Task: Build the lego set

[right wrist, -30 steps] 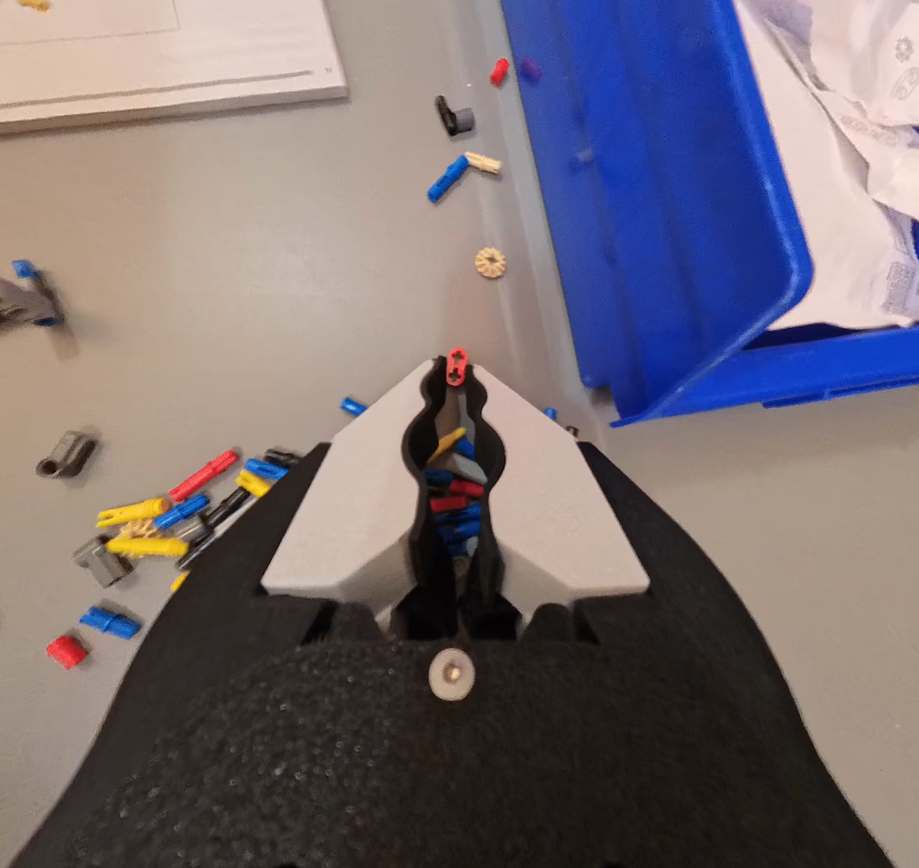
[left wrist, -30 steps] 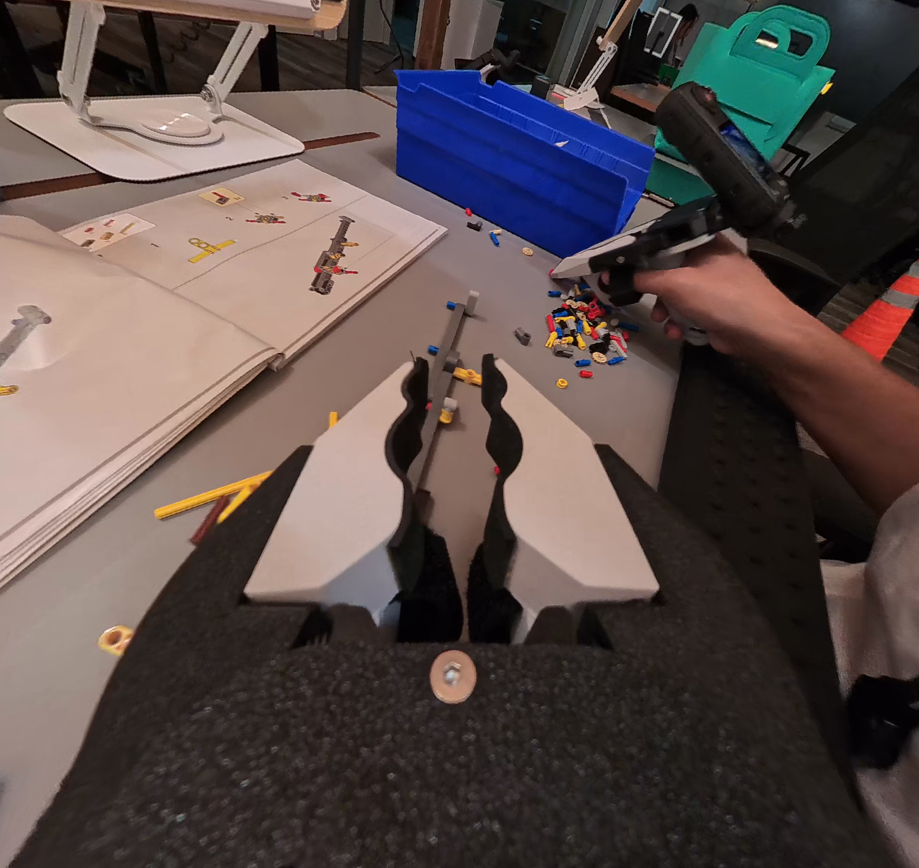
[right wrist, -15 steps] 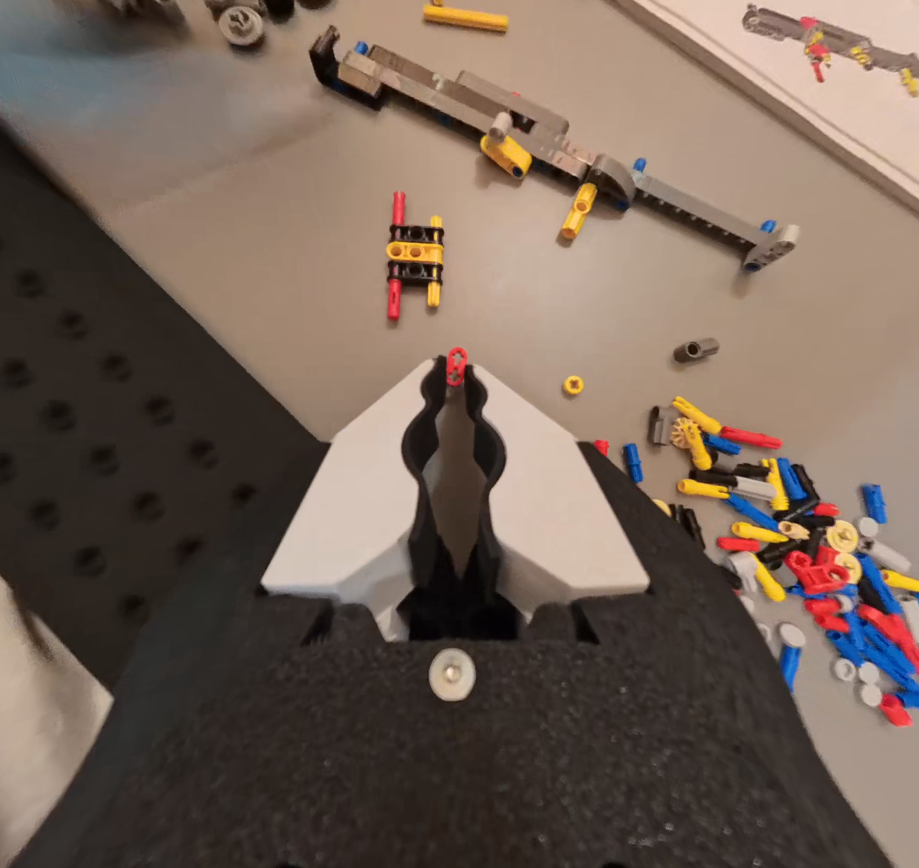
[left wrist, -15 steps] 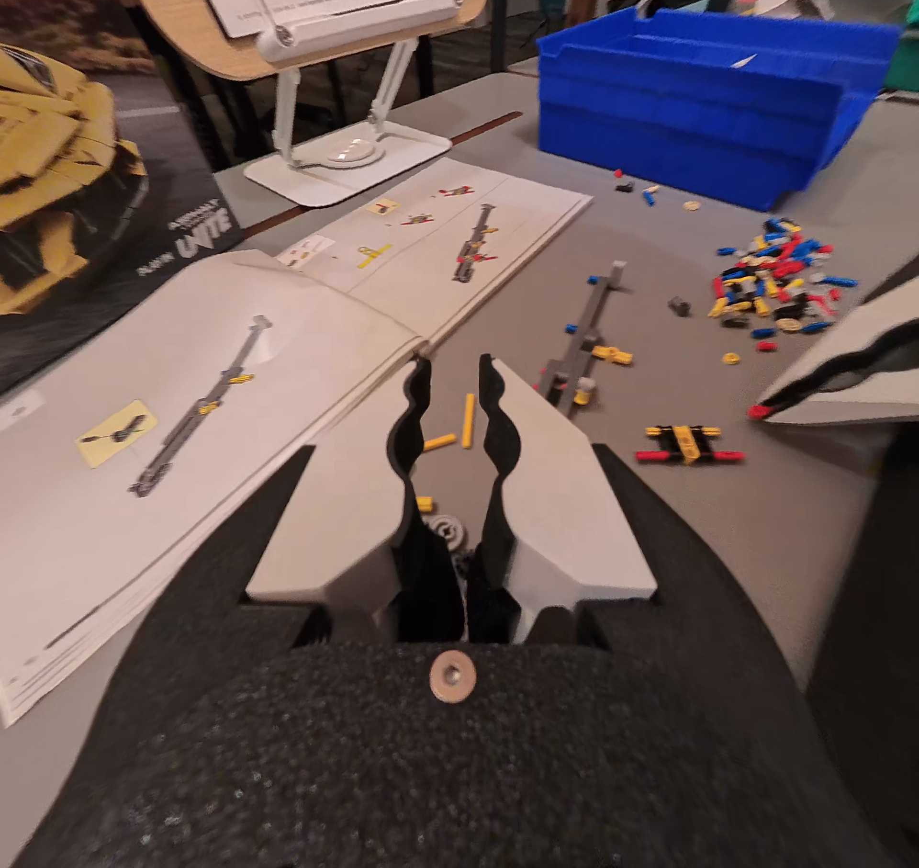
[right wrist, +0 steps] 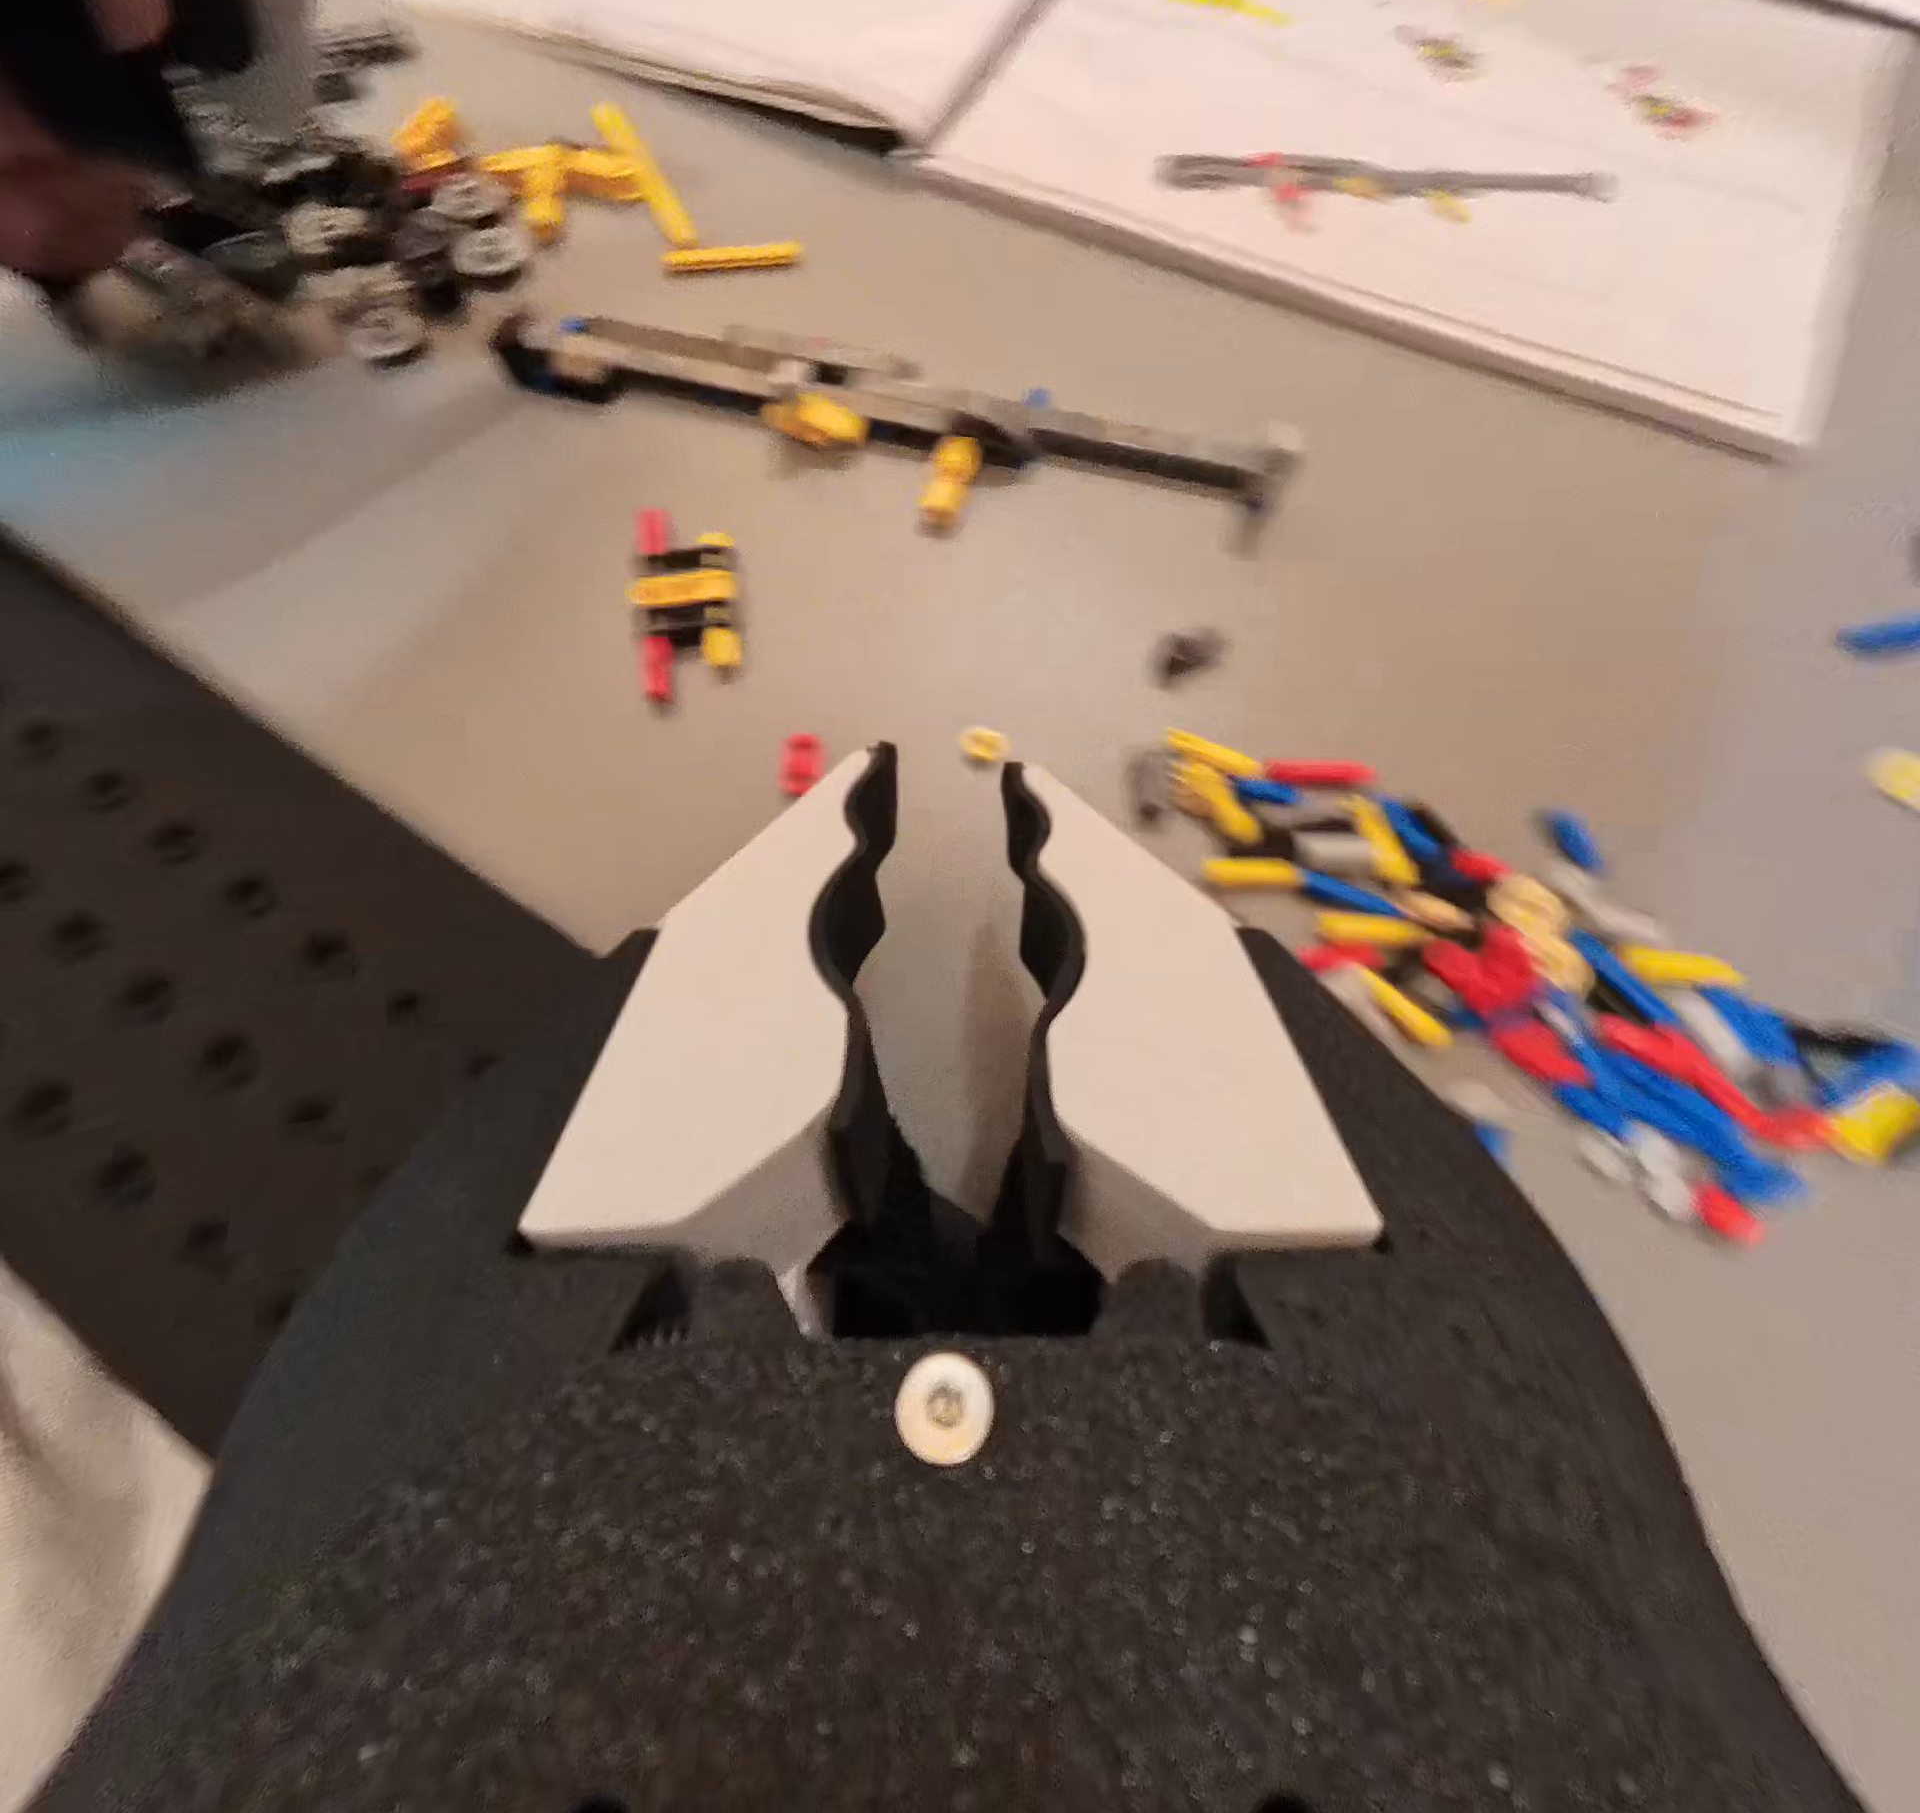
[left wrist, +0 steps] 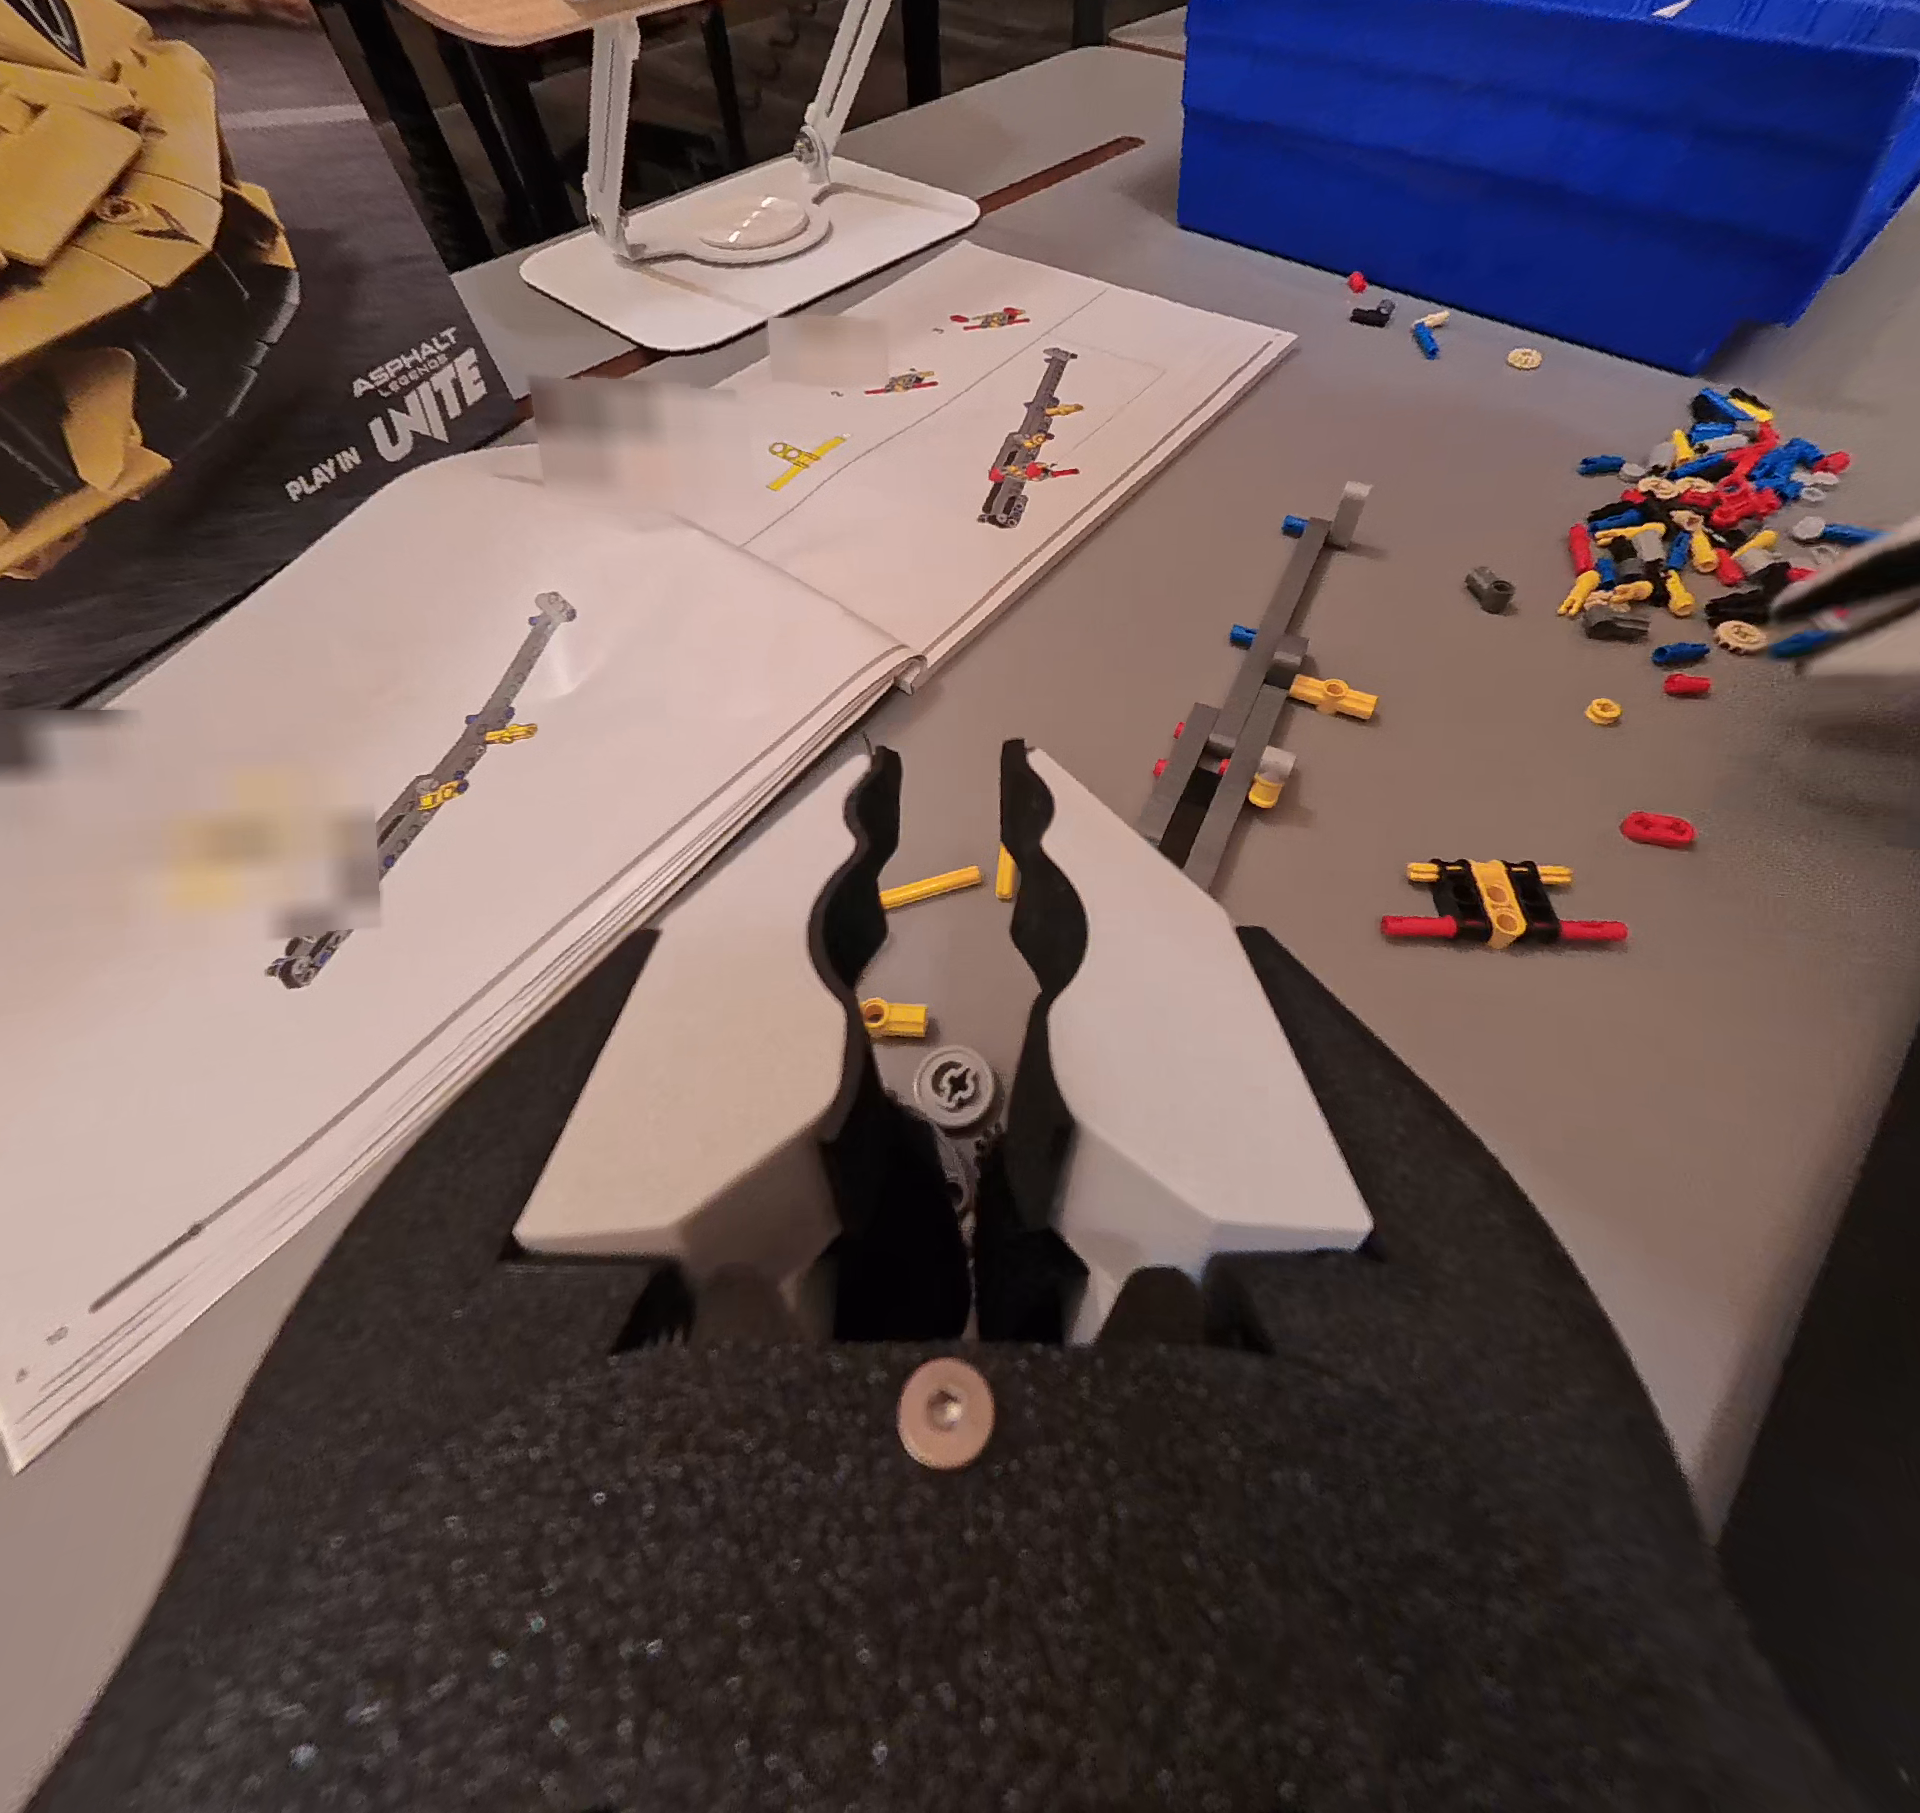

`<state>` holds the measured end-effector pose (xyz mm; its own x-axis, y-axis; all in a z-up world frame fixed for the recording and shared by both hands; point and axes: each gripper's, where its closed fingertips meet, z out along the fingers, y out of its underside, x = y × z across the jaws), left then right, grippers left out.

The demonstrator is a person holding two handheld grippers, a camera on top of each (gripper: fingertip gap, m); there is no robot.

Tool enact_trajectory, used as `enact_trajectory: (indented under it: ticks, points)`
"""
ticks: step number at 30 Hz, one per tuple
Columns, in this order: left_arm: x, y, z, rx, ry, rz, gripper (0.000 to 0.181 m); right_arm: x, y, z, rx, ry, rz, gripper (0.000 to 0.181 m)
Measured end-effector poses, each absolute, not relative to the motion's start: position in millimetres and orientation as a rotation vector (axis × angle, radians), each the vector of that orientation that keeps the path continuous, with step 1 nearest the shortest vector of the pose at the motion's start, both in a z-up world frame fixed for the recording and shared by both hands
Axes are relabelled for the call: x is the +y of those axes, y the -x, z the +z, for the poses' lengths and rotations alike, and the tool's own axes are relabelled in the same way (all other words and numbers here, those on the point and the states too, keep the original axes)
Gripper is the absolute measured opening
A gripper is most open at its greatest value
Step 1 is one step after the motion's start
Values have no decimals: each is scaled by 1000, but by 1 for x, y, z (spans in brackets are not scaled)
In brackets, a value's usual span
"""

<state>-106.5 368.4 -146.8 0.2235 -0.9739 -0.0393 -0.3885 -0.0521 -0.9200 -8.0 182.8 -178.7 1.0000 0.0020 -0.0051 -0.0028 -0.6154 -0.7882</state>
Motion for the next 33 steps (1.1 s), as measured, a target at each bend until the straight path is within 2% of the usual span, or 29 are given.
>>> enact_trajectory:
  ticks: [3,7,21,25,29,31,33]
  points:
    - [366,104,-149,1319,1607,-837,18,155,-51,-178,240,2207,-153,19]
    - [361,99,-152,1356,1593,-825,18,139,-85,-179,400,2183,-178,19]
    - [357,93,-157,1387,1596,-843,17,143,-104,-199,397,2332,-274,15]
    - [354,92,-156,1390,1594,-858,18,145,-104,-202,396,2345,-246,4]
    - [353,91,-155,1393,1587,-859,18,145,-107,-199,417,2320,-221,1]
    - [353,92,-155,1396,1588,-857,18,147,-104,-196,407,2304,-181,4]
    - [353,92,-155,1395,1588,-856,18,147,-102,-200,411,2328,-160,17]
